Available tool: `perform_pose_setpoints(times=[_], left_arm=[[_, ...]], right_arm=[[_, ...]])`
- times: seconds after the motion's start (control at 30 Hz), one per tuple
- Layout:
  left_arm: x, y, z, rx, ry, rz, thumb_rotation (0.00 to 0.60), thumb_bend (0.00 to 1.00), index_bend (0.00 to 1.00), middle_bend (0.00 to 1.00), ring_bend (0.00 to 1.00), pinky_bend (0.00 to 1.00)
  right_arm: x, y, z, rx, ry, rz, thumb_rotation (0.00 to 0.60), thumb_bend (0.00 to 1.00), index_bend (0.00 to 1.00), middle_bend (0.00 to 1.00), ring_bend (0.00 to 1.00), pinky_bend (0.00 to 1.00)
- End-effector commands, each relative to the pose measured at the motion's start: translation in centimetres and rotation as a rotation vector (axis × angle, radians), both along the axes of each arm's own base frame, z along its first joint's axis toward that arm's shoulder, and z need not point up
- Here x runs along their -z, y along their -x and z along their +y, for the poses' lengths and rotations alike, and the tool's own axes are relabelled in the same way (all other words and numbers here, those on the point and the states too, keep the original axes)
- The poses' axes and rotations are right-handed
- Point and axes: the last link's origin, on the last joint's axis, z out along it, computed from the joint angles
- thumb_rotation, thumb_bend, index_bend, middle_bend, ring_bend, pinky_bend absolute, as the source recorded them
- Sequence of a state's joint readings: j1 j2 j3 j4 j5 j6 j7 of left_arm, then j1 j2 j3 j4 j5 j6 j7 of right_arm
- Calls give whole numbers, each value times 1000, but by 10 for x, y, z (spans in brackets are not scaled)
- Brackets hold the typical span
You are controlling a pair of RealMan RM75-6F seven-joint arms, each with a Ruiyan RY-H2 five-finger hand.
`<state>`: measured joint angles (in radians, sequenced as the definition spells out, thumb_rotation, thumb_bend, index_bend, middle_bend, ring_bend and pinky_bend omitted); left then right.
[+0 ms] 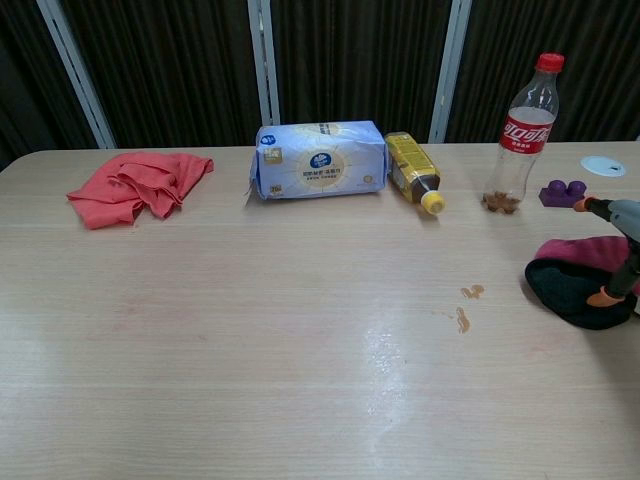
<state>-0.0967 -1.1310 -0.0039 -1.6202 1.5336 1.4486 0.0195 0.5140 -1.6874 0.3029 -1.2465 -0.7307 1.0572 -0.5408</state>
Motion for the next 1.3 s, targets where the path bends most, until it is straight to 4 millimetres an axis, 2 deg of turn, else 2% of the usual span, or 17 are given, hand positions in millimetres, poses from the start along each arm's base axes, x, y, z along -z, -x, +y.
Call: perform_pose_setpoints(times=[0.03, 0.23, 0.47, 0.57, 0.63, 0.7, 0.73, 0.8, 0.87, 1.07, 1.2, 1.23, 1.3], left_arm=[[0, 0, 0, -1, 1, 1, 600, 0, 0, 0, 0, 0], [0, 0, 0, -6, -1, 5, 600, 0, 0, 0, 0, 0], [1, 0, 0, -12, 1, 3, 600, 0, 0, 0, 0, 0], [1, 0, 0, -14, 1, 3, 600, 0, 0, 0, 0, 0], [1, 0, 0, -14, 0, 2, 600, 0, 0, 0, 0, 0], [1, 0, 0, -14, -1, 2, 600, 0, 0, 0, 0, 0], [1, 0, 0, -14, -1, 1, 600, 0, 0, 0, 0, 0], [1, 0, 0, -15, -1, 1, 600, 0, 0, 0, 0, 0], [1, 0, 0, -13, -3, 2, 600, 0, 0, 0, 0, 0], [2, 0, 0, -14, -5, 2, 600, 0, 0, 0, 0, 0], [2, 0, 0, -11, -6, 4, 600, 0, 0, 0, 0, 0], [2, 0, -1, -11, -7, 6, 600, 0, 0, 0, 0, 0], [2, 0, -1, -12, -8, 7, 600, 0, 0, 0, 0, 0]], right_arm=[[7, 0, -3, 8, -10, 6, 600, 39, 0, 0, 0, 9], [11, 6, -11, 27, -2, 45, 600, 165, 18, 0, 0, 16], [10, 16, -15, 41, 13, 80, 600, 285, 186, 24, 0, 123], [8, 17, -16, 26, 29, 89, 600, 333, 314, 136, 22, 237], [7, 16, -16, 11, 42, 83, 600, 361, 424, 269, 127, 358], [7, 15, -16, -4, 52, 77, 600, 387, 551, 448, 326, 514], [7, 14, -15, -16, 54, 72, 600, 392, 585, 495, 380, 555], [6, 7, -14, -56, 63, 48, 600, 401, 667, 582, 479, 647], [6, 0, -13, -83, 66, 16, 600, 408, 708, 621, 522, 700], [11, -29, -4, -171, 52, -74, 600, 418, 749, 658, 562, 762], [23, -63, 10, -255, 7, -154, 600, 420, 749, 658, 562, 762], [32, -81, 19, -294, -30, -198, 600, 420, 749, 658, 562, 762], [41, -101, 31, -335, -69, -230, 600, 421, 750, 658, 562, 762]])
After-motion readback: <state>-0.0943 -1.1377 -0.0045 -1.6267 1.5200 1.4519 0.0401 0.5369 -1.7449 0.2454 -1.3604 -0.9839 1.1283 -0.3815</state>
